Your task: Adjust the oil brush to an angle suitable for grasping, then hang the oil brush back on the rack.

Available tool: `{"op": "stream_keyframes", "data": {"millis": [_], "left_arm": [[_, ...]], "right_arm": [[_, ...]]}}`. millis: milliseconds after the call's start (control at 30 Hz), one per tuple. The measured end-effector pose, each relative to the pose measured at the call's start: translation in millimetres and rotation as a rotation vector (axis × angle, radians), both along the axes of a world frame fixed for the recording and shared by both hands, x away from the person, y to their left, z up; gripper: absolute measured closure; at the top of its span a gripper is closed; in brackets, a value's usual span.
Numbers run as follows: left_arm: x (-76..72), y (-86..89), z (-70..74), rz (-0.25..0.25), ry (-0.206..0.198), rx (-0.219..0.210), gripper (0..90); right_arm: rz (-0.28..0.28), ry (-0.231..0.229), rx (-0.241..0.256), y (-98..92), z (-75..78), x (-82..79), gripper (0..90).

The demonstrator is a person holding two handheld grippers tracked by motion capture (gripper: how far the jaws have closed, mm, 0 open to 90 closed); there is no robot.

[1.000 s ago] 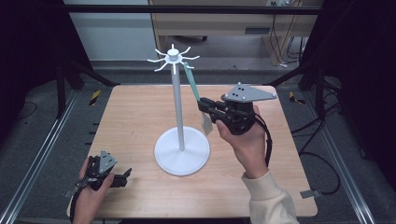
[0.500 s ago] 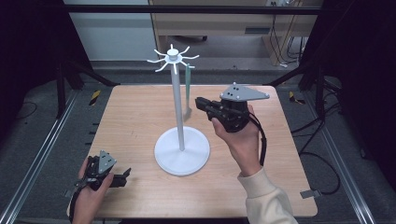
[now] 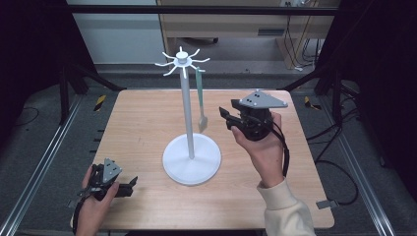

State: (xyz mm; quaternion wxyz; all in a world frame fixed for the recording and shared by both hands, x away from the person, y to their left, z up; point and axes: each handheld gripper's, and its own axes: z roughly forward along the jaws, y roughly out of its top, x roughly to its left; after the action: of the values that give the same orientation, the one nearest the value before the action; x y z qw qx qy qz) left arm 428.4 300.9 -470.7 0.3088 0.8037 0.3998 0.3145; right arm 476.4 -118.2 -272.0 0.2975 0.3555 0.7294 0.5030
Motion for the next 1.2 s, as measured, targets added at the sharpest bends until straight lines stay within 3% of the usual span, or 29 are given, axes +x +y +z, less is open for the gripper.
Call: {"op": "stream_keyframes", "data": {"millis": [233, 500, 800, 1200], "left_arm": [[0.4, -0.3, 0.1, -0.004, 0.002, 0.002, 2.6], [0.5, 0.3, 0.4, -0.001, -0.001, -0.001, 2.6], [-0.4, 2.6, 1.4, 0.013, -0.004, -0.003, 2.6], [0.8, 3.1, 1.6, 0.018, -0.013, -0.009, 2.5]], "right_arm": [[-0.089, 0.032, -0.038, -5.9, -11.4, 13.1, 27.2], [-0.102, 0.011, -0.085, -12.2, -21.1, 19.6, 8.8], [-0.129, 0.013, -0.057, -34.9, -29.2, 27.1, 7.9], [-0.229, 0.053, -0.04, -73.1, -46.9, 39.3, 11.3]]}}
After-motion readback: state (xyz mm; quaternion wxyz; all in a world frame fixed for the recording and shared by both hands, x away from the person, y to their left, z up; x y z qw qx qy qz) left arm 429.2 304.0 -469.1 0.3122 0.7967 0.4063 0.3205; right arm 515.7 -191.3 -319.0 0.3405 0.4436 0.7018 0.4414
